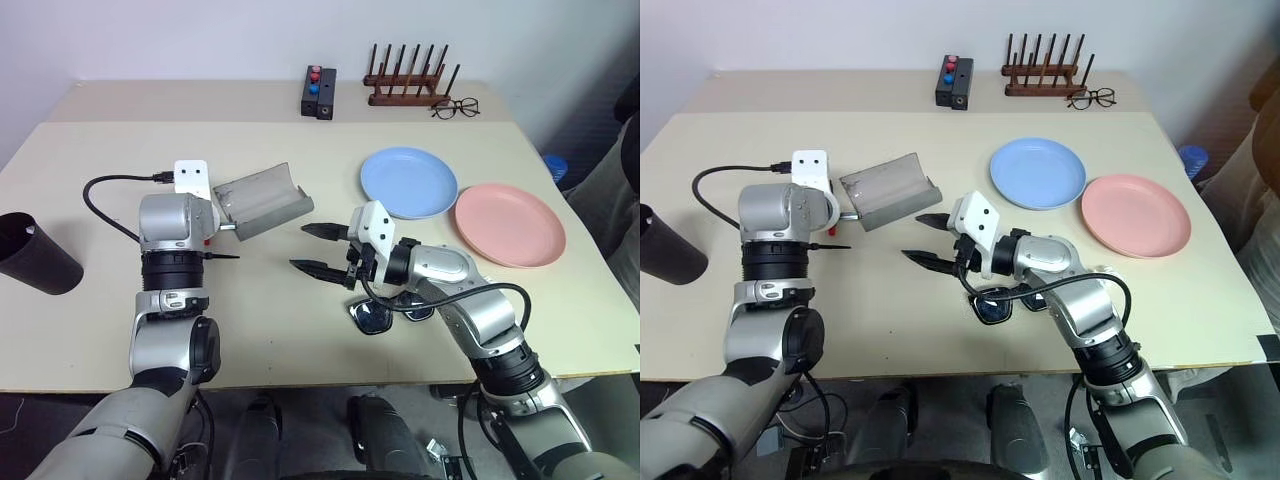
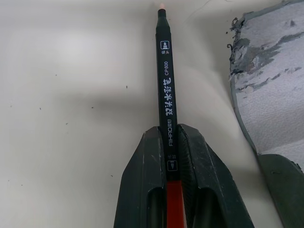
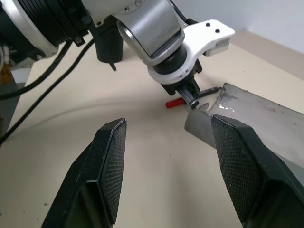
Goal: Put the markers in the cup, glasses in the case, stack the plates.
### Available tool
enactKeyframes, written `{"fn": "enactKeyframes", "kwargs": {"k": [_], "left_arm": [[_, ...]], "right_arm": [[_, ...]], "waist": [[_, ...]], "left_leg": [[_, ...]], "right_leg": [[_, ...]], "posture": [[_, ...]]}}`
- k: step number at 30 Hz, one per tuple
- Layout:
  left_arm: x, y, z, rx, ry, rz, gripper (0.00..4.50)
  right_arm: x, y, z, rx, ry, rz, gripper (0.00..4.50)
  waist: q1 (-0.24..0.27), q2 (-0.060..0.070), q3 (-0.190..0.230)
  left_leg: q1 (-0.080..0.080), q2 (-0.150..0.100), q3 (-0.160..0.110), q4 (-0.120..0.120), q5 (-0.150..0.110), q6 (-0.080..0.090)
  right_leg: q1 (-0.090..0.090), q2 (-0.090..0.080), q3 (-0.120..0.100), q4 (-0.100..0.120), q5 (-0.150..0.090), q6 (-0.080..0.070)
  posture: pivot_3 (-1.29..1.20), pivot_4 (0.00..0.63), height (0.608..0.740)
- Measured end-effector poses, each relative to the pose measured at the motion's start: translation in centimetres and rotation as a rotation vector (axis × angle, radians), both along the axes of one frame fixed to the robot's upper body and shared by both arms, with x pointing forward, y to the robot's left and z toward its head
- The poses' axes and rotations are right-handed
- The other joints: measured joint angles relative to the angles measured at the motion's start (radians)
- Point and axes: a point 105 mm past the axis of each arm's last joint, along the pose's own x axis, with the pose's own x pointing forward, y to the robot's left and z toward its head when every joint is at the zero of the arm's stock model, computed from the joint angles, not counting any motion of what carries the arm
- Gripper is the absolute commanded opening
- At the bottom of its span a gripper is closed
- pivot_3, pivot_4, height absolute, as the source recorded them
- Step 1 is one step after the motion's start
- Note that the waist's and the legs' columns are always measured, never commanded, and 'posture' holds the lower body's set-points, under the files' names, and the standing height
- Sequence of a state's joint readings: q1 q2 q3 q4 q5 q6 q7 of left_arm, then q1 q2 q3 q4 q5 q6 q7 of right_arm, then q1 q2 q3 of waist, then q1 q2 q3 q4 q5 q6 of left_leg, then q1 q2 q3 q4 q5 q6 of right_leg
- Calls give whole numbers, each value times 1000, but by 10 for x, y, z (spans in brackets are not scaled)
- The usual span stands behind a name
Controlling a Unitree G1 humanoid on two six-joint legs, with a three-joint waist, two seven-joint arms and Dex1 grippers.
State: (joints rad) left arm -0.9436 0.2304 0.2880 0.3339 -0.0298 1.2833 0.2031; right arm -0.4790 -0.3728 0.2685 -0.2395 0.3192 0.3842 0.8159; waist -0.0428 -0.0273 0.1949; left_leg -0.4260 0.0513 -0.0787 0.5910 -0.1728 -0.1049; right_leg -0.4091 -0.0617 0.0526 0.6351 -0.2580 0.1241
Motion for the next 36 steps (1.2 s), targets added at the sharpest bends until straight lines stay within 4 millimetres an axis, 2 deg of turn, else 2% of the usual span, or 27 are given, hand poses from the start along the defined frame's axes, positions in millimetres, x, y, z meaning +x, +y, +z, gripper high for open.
{"fn": "enactKeyframes", "kwargs": {"k": [6, 8, 10, 14, 16, 19, 24, 27, 36], "left_arm": [[-2, 9, 3, 6, -53, 41, 31], [-1, 13, 12, 0, -107, 55, 31], [2, 16, 29, 15, -201, 62, 31], [-3, 34, 92, 19, -597, 85, 31], [-19, 51, 125, 73, -800, 114, 31], [-55, 89, 148, 230, -954, 220, 31], [-118, 137, 148, 479, -1020, 349, 31], [-141, 146, 150, 558, -1045, 385, 31], [-159, 161, 120, 628, -975, 383, 31]], "right_arm": [[-1, 0, -2, -8, -8, 1, 2855], [0, 0, -2, -11, -11, -1, 2855], [0, 0, -2, -10, -14, 0, 2855], [0, 3, 1, 27, -13, -1, 2855], [0, 5, 5, 58, -13, -3, 2855], [2, 4, 6, 67, -17, -11, 2855], [2, 5, 4, 71, -14, -1, 2855], [0, 7, 5, 84, -13, 22, 2855], [-8, 17, 14, 152, 5, 101, 2855]], "waist": [[1, 0, 0], [1, 0, 0], [3, 0, 0], [-1, 0, 0], [-3, 0, 0], [-2, 0, 0], [4, -1, 0], [18, -1, -1], [26, -1, -1]], "left_leg": [[0, 0, 0, 0, 0, 0], [0, 0, 0, 0, 0, 0], [0, 0, 0, 0, 0, 0], [0, 0, 0, 0, 0, 0], [0, 0, 0, -1, 0, 0], [1, 0, 0, -1, 0, 0], [0, 0, 0, 0, 0, 0], [0, 0, 0, 2, 0, 0], [1, 0, 0, 3, 0, 0]], "right_leg": [[0, 0, 0, 0, 0, 0], [0, 0, 0, 0, 0, 0], [0, 0, 0, 0, 0, 0], [0, 0, 0, 0, 0, 0], [0, 0, 0, 0, 0, 0], [0, 0, 0, 0, 0, 0], [1, 0, 0, -1, 0, 0], [2, -1, 0, -1, -1, -5], [2, 0, 0, -1, -1, -6]], "posture": [[0, 150, 738], [0, 150, 738], [0, 150, 738], [0, 150, 738], [0, 150, 738], [0, 150, 738], [0, 150, 738], [0, 150, 738], [0, 150, 738]]}}
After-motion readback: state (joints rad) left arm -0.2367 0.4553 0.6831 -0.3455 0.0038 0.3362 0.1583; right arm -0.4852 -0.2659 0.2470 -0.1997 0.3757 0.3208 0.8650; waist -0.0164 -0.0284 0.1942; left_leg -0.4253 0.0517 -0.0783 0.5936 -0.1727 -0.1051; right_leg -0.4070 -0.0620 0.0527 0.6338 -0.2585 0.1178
